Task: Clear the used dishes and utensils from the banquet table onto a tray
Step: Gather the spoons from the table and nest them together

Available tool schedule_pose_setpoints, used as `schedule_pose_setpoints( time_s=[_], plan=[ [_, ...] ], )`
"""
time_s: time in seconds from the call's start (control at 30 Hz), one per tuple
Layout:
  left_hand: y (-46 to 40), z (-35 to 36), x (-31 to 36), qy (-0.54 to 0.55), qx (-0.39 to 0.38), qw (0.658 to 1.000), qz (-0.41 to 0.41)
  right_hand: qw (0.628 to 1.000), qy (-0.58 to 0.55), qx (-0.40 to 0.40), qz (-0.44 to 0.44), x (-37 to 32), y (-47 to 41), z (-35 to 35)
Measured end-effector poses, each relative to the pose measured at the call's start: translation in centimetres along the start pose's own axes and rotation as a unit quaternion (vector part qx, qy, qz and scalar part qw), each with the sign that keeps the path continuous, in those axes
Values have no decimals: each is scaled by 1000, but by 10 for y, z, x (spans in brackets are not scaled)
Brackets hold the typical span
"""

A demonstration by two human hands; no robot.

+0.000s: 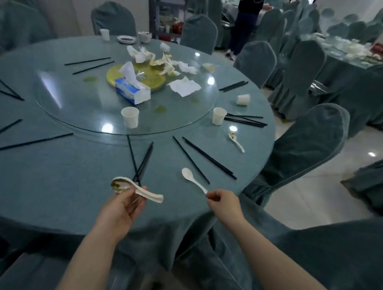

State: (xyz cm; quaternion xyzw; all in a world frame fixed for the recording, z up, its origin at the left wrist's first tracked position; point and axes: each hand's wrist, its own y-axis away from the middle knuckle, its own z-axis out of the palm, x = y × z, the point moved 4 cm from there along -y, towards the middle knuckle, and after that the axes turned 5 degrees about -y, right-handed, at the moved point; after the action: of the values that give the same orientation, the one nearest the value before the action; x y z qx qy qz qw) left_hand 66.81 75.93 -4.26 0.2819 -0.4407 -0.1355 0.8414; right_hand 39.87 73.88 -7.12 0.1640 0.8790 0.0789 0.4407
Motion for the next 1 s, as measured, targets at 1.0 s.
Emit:
schedule_pose_setpoints(
  time_s=[1.0],
  plan=[
    [-159, 130, -7, -66, 94, 993, -29, 987, -71, 131, 59, 68, -259, -123]
  ],
)
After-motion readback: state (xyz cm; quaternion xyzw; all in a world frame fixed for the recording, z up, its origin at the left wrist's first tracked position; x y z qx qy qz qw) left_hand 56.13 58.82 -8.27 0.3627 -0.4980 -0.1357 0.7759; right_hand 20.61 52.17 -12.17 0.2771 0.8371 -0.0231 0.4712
